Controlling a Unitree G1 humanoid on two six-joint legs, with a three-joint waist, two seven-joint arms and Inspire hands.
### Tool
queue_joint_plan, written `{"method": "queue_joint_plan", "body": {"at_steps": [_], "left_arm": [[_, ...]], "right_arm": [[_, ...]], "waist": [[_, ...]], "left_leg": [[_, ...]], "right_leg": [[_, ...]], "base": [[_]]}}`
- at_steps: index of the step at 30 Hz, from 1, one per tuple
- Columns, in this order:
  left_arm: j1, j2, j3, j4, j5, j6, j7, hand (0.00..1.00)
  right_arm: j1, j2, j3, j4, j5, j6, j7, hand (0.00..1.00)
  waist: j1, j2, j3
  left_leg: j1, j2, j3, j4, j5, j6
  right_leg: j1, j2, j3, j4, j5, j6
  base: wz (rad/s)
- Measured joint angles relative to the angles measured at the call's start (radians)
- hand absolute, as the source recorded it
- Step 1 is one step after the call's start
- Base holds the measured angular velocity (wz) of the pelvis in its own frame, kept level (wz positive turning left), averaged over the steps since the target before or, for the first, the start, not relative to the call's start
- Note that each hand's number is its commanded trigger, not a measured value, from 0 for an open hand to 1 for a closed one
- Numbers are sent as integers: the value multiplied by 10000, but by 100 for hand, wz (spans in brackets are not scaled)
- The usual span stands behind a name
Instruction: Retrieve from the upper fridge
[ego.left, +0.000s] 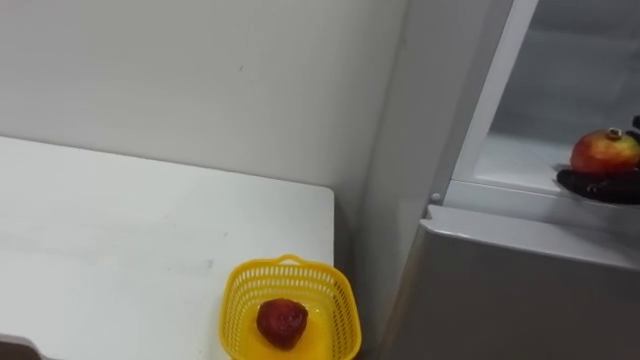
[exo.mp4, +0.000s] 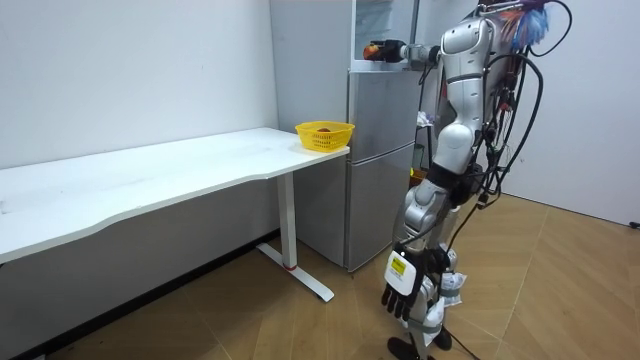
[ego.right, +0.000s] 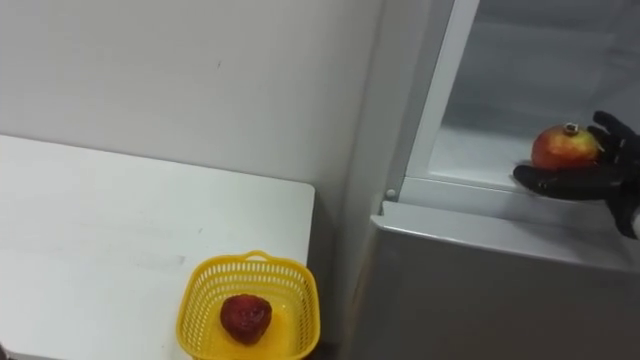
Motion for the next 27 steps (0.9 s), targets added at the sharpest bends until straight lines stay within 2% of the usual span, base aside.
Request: {"method": "queue_joint_plan", "body": {"at_steps": [7,12,19,27], "left_arm": [[-28,5,1,-7,-9,-21,-5,0],[-30,15,2,-1,-5,-59,14,0],[-90,26,7,1,-9,-96,165,0],[-195,26,-11,2,-9,-186,400,0]], "right_arm": [[0,-278,17,31,21,-19,-70,100],[0,-292,15,24,2,-225,-237,100],[0,-293,18,29,156,-360,-252,100],[1,-292,44,-124,457,-364,-229,100]], "waist": [[135,30,14],[138,20,12],[140,-55,117],[108,-80,85]], "left_leg": [[-11,2,3,-9,6,-3],[33,9,12,-22,25,-17],[19,11,19,-40,23,-19],[-1,11,43,-87,23,-19]], "right_leg": [[4,3,4,12,1,-3],[30,22,-2,11,4,-6],[11,27,19,-20,0,-7],[-29,33,35,-41,-1,-6]], "base": [[0],[0],[0],[0]]}}
